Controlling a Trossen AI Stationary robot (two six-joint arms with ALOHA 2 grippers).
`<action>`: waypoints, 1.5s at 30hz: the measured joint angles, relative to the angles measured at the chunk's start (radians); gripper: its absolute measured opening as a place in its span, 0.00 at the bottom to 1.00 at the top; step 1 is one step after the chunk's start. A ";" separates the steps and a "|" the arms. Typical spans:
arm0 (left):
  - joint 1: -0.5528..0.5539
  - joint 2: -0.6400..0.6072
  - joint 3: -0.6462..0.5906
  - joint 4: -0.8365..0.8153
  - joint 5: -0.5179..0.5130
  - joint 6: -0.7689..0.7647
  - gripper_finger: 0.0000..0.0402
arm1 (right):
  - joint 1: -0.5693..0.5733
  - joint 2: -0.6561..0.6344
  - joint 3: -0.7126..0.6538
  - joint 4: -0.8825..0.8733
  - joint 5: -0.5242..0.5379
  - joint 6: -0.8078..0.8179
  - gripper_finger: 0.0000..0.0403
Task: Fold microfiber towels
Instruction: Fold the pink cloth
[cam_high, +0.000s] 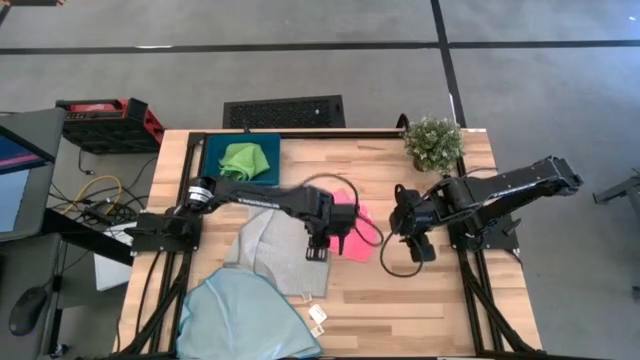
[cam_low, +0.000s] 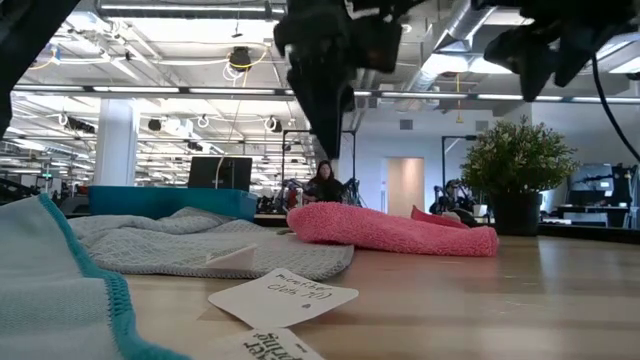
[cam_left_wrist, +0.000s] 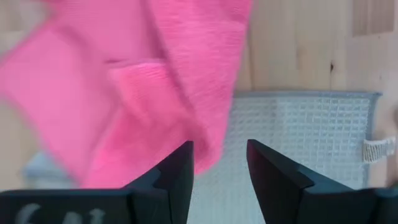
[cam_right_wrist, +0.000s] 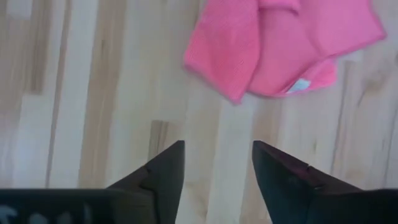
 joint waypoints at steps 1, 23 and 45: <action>0.013 -0.013 0.009 -0.012 0.000 0.000 0.35 | -0.010 0.000 0.000 0.011 0.001 0.003 0.53; 0.150 -0.336 0.021 -0.058 -0.127 -0.158 0.35 | -0.293 0.390 0.000 0.423 0.121 0.125 0.44; 0.150 -0.376 0.021 -0.073 -0.166 -0.176 0.35 | -0.340 0.574 0.009 0.438 0.102 0.131 0.32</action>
